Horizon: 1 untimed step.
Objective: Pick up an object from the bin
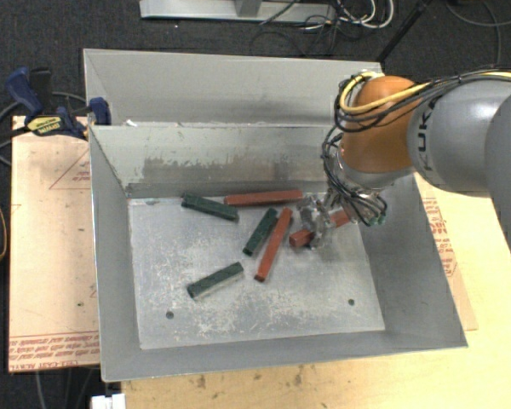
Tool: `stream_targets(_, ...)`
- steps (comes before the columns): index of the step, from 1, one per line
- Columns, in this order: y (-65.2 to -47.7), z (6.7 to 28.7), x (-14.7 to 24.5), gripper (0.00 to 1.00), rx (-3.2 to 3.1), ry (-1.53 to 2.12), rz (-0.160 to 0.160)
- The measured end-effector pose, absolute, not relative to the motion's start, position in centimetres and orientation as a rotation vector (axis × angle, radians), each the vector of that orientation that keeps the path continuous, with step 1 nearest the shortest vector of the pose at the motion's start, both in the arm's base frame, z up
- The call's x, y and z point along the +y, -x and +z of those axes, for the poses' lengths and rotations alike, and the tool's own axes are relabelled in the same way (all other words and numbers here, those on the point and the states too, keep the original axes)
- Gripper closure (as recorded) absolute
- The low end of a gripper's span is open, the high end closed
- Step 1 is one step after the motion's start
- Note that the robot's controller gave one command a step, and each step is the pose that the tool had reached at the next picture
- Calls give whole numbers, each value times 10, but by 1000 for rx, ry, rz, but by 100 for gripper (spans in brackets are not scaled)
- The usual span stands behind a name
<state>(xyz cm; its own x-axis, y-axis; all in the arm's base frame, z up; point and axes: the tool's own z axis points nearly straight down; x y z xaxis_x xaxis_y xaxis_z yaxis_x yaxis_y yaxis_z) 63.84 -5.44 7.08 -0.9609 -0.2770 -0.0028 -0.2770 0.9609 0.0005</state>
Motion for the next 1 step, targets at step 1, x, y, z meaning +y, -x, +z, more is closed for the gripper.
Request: stream_targets(1,-625,216,-65,100,3014,850,-5)
